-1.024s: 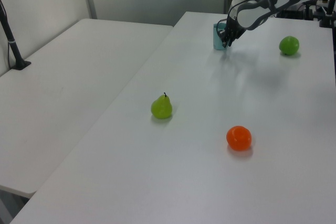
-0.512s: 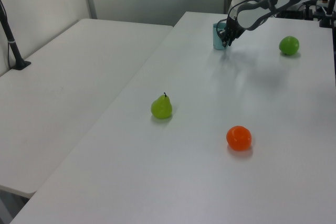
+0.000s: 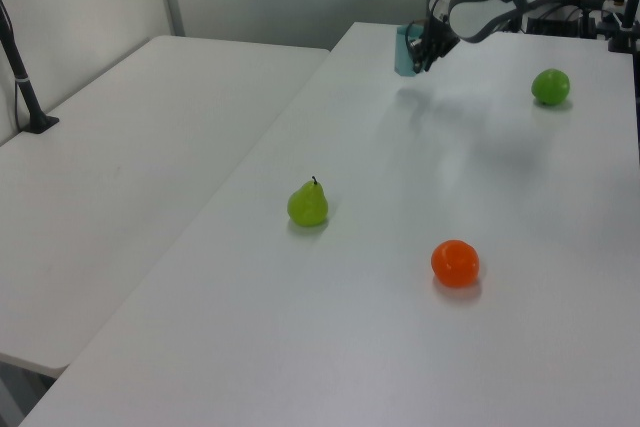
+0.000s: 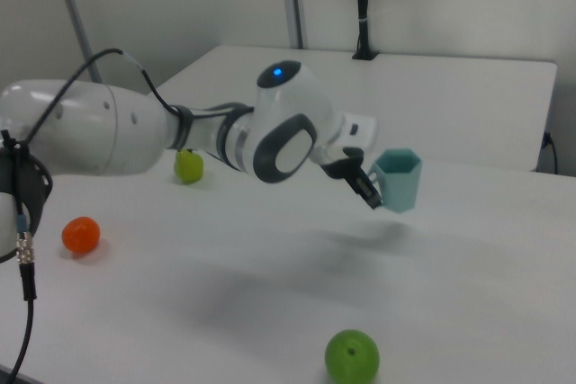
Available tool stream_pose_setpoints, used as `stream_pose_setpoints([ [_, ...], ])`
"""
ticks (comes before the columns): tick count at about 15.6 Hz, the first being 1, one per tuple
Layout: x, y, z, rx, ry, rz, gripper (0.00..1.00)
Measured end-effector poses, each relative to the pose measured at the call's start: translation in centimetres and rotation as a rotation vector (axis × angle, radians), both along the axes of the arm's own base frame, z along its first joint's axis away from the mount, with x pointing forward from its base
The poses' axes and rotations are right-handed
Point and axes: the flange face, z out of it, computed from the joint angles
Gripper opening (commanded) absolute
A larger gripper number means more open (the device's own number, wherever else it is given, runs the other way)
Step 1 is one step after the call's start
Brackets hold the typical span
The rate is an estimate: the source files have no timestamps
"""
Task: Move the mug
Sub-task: 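Lift the teal mug and carry it toward the orange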
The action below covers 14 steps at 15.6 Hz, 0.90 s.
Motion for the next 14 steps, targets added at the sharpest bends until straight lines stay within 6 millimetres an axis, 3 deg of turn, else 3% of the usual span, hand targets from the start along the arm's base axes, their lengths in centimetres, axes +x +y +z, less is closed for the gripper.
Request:
stream_pose_setpoints([
  [3, -0.1, 3.4, 5.2, 0.035, -0.020, 0.044, 0.00],
  [7, -2.0, 9.5, 12.8, 0.071, 0.031, 0.139, 0.00],
  [11, -5.9, 15.3, 18.6, 0.075, 0.107, 0.268, 0.00],
  [14, -9.8, 18.5, 20.9, 0.058, 0.191, 0.390, 0.00],
])
